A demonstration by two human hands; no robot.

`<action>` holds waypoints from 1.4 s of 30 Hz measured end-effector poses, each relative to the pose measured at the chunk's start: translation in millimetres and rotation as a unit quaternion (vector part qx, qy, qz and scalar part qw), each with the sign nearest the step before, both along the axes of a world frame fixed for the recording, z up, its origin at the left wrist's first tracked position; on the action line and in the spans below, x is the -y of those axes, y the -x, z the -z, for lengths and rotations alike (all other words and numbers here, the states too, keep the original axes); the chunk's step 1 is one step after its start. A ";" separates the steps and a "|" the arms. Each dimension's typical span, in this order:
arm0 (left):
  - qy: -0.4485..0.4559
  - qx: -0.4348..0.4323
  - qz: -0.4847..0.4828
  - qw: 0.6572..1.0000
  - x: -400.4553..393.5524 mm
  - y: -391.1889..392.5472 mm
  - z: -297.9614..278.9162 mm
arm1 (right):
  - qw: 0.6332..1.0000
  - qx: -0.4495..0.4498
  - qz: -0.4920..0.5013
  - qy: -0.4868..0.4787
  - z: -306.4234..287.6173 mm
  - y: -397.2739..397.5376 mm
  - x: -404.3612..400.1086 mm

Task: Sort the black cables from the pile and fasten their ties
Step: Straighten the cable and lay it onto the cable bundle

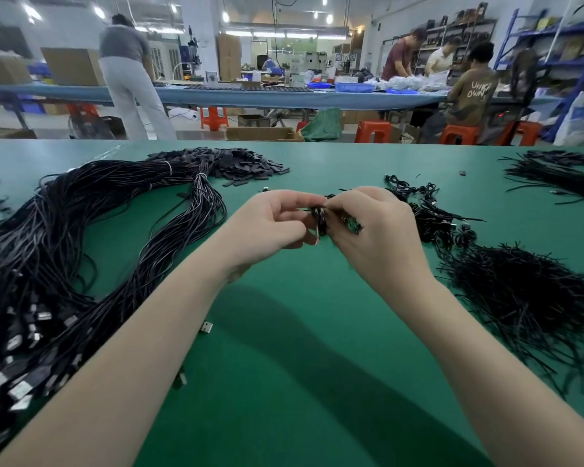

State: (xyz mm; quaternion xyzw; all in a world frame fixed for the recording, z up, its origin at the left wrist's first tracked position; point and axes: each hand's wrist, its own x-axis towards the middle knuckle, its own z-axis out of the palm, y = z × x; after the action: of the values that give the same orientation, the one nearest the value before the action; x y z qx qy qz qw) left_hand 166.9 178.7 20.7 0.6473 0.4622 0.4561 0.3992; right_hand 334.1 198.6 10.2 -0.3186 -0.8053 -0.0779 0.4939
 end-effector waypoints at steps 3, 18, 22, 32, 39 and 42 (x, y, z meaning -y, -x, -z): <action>-0.023 -0.012 0.022 0.999 1.7 3.9 1.4 | 0.999 0.015 0.000 -0.028 2.5 -0.9 -1.7; 0.062 0.100 -0.084 0.989 2.8 -7.5 0.8 | 0.998 -0.035 -0.053 0.010 14.2 5.6 -5.5; 0.197 0.239 -0.031 0.950 4.1 -2.7 -5.3 | 0.997 -0.019 -0.080 0.005 11.5 3.7 -5.2; 0.167 0.210 0.012 0.963 2.1 0.3 -6.5 | 0.998 -0.049 -0.036 0.008 9.4 2.1 -7.4; 0.080 0.096 0.027 0.992 4.3 2.8 -4.8 | 0.995 -0.063 -0.028 0.069 10.5 1.1 -9.6; 0.047 0.070 0.026 0.996 5.7 2.8 -6.2 | 0.994 -0.078 -0.037 0.068 10.4 1.8 -8.7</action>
State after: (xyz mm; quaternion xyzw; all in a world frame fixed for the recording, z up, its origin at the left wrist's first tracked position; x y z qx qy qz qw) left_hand 164.1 173.0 26.9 0.6058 0.4373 0.4676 0.4724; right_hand 332.3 207.2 -0.2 -0.3267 -0.7787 0.0206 0.5352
